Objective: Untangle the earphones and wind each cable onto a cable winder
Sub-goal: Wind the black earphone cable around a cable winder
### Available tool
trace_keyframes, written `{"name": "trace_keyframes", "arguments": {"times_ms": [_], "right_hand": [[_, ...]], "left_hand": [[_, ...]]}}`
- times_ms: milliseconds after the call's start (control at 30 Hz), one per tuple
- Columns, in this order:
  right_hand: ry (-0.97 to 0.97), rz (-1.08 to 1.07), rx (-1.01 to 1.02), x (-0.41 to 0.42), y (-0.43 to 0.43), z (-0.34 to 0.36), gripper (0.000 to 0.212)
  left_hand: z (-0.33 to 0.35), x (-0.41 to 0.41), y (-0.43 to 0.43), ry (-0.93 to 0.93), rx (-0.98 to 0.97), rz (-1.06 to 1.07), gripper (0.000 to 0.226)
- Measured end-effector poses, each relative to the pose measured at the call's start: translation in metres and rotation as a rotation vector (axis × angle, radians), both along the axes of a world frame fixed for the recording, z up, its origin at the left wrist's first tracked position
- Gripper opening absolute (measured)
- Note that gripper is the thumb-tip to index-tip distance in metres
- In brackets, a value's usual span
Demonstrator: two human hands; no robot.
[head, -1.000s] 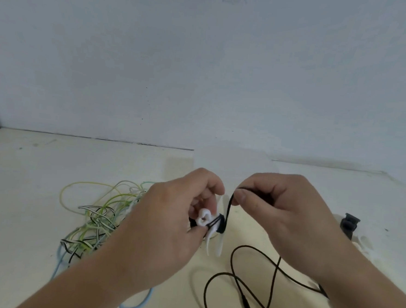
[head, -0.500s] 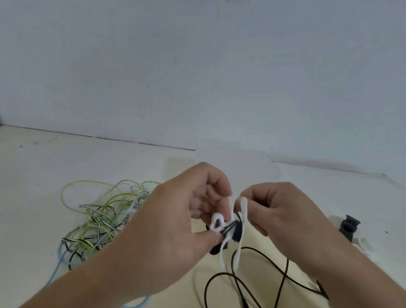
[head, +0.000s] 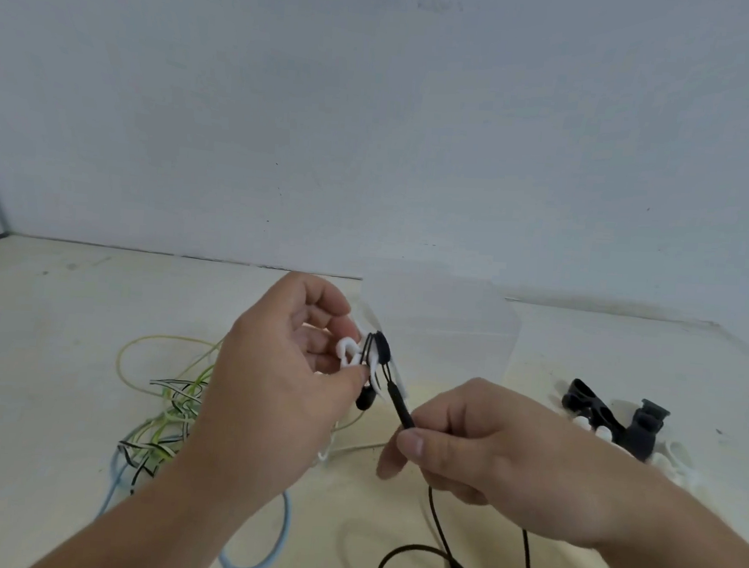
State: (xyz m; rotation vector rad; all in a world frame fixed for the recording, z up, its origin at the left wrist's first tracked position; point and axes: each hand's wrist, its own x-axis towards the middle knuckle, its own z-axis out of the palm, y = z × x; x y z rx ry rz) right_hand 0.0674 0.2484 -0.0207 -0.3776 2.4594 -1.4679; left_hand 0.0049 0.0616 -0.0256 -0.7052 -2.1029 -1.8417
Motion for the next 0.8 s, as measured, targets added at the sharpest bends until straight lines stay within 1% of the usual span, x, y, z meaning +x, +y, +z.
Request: {"name": "trace_keyframes", "arguments": {"times_ms": [133, 233, 300, 367, 467, 600, 800], "right_hand": [[0.028, 0.016, -0.068, 0.004, -0.004, 0.007, 0.035], [0.128, -0.067, -0.087, 0.006, -0.006, 0.012, 0.031], [0.244, -0.159, 0.008, 0.008, -0.004, 0.016, 0.029], [0.371, -0.249, 0.115, 0.010, -0.003, 0.019, 0.026], [0.434, -0.380, 0.095, 0.009, -0.001, 0.020, 0.020], [0.455, -0.493, 0.028, 0.005, 0.002, 0.018, 0.017], [0.389, -0.514, 0.039, 0.001, 0.003, 0.015, 0.016]], "left_hand": [[-0.003, 0.001, 0.001, 0.114, -0.143, 0.091, 0.047], [-0.001, 0.005, 0.000, 0.238, -0.316, 0.066, 0.042], [-0.001, 0.008, 0.001, 0.282, -0.405, 0.004, 0.041], [-0.001, 0.010, 0.003, 0.301, -0.453, -0.069, 0.040], [0.000, 0.013, 0.003, 0.264, -0.437, -0.184, 0.042], [0.002, 0.013, 0.001, 0.200, -0.367, -0.264, 0.047], [0.003, 0.014, 0.001, 0.126, -0.310, -0.326, 0.051]]}}
